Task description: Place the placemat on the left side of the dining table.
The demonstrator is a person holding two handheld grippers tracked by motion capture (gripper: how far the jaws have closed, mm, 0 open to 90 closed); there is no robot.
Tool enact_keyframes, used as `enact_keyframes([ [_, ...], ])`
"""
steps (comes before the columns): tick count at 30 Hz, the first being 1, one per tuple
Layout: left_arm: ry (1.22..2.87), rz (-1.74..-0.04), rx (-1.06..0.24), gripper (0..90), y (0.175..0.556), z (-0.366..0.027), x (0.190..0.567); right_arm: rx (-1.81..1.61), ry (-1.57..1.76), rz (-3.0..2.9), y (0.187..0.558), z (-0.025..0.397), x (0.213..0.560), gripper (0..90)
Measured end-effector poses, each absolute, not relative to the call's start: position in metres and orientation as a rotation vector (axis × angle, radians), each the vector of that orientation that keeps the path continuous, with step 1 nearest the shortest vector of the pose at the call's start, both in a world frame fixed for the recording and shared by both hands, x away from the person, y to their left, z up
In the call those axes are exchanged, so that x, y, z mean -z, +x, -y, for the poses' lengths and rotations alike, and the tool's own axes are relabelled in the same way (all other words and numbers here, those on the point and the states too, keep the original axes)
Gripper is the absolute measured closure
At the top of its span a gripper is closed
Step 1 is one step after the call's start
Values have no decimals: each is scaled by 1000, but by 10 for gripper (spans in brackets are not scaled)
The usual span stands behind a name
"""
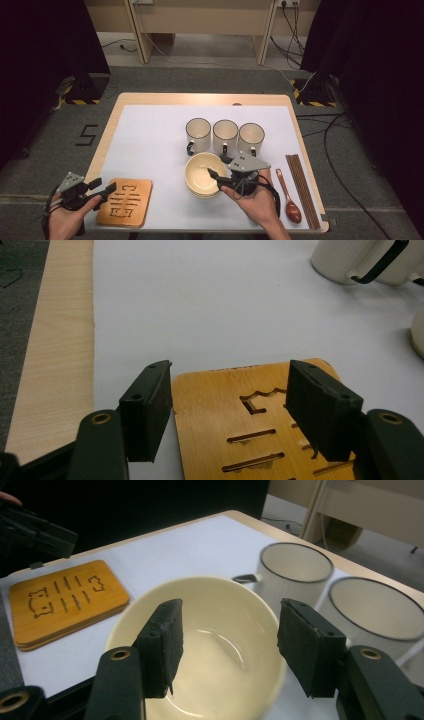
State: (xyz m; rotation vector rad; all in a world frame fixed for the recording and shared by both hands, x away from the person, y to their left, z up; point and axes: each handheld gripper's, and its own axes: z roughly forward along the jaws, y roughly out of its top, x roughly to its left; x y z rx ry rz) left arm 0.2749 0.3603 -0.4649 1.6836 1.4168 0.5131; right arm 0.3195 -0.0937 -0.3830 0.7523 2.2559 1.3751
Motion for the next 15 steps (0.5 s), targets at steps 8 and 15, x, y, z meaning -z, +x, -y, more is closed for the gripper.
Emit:
enact_keyframes([
  [8,1680,-1428,-507,339,272,-364,465,-1391,660,-2333,319,56,383,440],
  [15,1681,-1443,-500,336,270,-364,466,-1402,574,-2390,317,28,384,440],
])
